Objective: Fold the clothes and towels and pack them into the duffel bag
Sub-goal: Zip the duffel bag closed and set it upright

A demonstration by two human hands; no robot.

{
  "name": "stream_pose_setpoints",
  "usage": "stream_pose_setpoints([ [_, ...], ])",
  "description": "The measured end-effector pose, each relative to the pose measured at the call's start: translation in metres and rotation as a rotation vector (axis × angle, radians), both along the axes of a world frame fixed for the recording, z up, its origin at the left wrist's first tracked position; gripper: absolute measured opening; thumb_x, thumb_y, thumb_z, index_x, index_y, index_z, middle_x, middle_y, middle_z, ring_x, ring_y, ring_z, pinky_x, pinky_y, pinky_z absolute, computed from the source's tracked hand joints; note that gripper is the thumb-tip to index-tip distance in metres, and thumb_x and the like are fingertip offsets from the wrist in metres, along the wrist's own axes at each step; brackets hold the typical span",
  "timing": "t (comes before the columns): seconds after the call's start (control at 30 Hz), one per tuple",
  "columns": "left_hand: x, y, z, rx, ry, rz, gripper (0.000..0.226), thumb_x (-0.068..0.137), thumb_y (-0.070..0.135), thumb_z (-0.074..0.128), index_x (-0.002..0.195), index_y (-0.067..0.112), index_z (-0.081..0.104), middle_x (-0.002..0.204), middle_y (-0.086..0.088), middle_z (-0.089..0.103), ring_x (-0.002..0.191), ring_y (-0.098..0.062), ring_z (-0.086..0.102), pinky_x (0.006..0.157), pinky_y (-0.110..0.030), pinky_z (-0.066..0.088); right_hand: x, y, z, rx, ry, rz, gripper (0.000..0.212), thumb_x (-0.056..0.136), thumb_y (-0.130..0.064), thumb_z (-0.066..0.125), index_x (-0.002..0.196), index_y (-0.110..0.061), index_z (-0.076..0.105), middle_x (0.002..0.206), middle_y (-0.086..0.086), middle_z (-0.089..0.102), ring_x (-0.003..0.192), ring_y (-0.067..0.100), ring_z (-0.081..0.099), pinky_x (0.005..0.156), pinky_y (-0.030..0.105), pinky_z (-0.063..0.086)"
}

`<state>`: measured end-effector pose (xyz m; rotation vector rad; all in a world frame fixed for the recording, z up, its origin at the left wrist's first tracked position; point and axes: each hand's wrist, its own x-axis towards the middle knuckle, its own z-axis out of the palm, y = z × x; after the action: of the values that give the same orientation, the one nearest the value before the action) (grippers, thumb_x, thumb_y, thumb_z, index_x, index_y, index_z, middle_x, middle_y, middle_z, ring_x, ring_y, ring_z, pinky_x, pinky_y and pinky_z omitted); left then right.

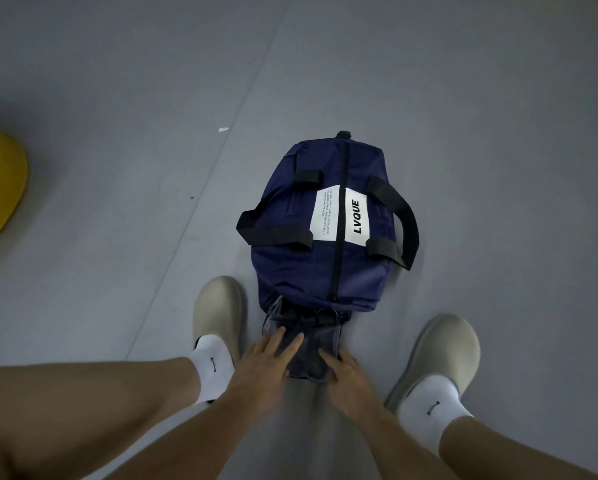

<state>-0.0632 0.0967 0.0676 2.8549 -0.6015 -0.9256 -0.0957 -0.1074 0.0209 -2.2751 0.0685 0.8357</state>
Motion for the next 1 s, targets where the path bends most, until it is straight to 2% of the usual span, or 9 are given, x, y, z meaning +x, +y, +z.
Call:
stream_pose_setpoints([
  [0.1,0.0,-0.007,0.006,0.02,0.02,-0.03,0.061,0.108,0.033,0.035,0.16,0.038,0.005,0.168,-0.003,0.007,0.152,-0.027,0.015,0.12,-0.04,0.023,0.0,0.001,0.014,0.041,-0.002,-0.083,0.052,0.097,-0.004,0.047,0.148,-0.013,0.045,0.147,0.012,0.04,0.131,0.032,0.044,0.104,0.027,0.036],
  [0.2,-0.006,-0.021,0.018,-0.119,-0.036,-0.071,0.047,0.104,0.028,0.044,0.151,0.032,0.042,0.157,-0.001,0.037,0.145,-0.026,0.033,0.116,-0.034,0.03,0.005,0.002,0.029,0.14,0.03,-0.225,0.051,0.097,0.003,0.045,0.147,-0.006,0.043,0.147,0.015,0.038,0.132,0.029,0.043,0.099,0.01,0.032],
  [0.27,-0.012,-0.031,0.034,-0.257,-0.123,-0.115,0.039,0.093,0.02,0.061,0.131,0.03,0.065,0.135,0.0,0.061,0.124,-0.025,0.056,0.103,-0.031,0.046,0.012,0.004,0.036,0.212,0.041,-0.303,0.055,0.096,0.009,0.043,0.15,-0.002,0.037,0.151,0.015,0.034,0.136,0.026,0.038,0.095,-0.002,0.024],
  [0.33,-0.019,-0.038,0.042,-0.347,-0.217,-0.15,0.041,0.076,0.014,0.079,0.114,0.029,0.075,0.115,-0.003,0.072,0.103,-0.026,0.069,0.088,-0.033,0.057,0.02,0.006,0.041,0.26,0.045,-0.366,0.058,0.095,0.013,0.042,0.15,-0.002,0.035,0.152,0.015,0.033,0.14,0.028,0.035,0.098,0.0,0.025],
  [0.5,-0.023,-0.043,0.053,-0.225,-0.284,-0.192,0.048,0.075,0.022,0.083,0.12,0.035,0.073,0.129,-0.007,0.068,0.112,-0.03,0.069,0.088,-0.04,0.059,0.03,-0.001,0.048,0.407,0.074,-0.533,0.06,0.096,0.016,0.038,0.151,-0.006,0.035,0.147,0.016,0.046,0.133,0.03,0.048,0.112,0.034,0.04],
  [0.67,-0.012,-0.045,0.05,-0.127,-0.266,-0.113,0.054,0.093,0.023,0.062,0.146,0.017,0.052,0.151,-0.005,0.05,0.128,-0.027,0.056,0.103,-0.037,0.049,0.041,-0.009,0.053,0.588,0.19,-0.645,0.067,0.097,0.008,0.044,0.145,-0.038,0.04,0.123,-0.009,0.063,0.097,0.012,0.067,0.082,0.023,0.054],
  [0.73,-0.003,-0.044,0.047,-0.11,-0.297,-0.104,0.058,0.099,0.022,0.048,0.155,0.017,0.035,0.159,-0.002,0.034,0.131,-0.025,0.048,0.108,-0.036,0.041,0.04,-0.013,0.051,0.593,0.144,-0.658,0.058,0.101,-0.003,0.046,0.145,-0.041,0.039,0.121,-0.021,0.061,0.098,0.012,0.066,0.077,0.021,0.053],
  [0.87,0.021,-0.048,0.056,-0.151,-0.373,-0.115,0.05,0.09,0.019,0.069,0.138,0.012,0.059,0.136,-0.005,0.06,0.111,-0.027,0.062,0.093,-0.04,0.052,0.041,-0.023,0.045,0.581,0.096,-0.69,0.051,0.1,-0.019,0.057,0.146,-0.037,0.042,0.119,-0.023,0.063,0.101,-0.014,0.058,0.093,0.031,0.053],
  [1.0,0.037,-0.048,0.064,-0.17,-0.431,-0.217,0.042,0.083,0.017,0.08,0.124,0.013,0.07,0.116,-0.003,0.07,0.094,-0.025,0.066,0.08,-0.039,0.057,0.038,-0.028,0.039,0.498,0.08,-0.631,0.055,0.097,-0.031,0.062,0.147,-0.038,0.043,0.129,-0.014,0.063,0.121,0.006,0.058,0.105,0.032,0.047],
])
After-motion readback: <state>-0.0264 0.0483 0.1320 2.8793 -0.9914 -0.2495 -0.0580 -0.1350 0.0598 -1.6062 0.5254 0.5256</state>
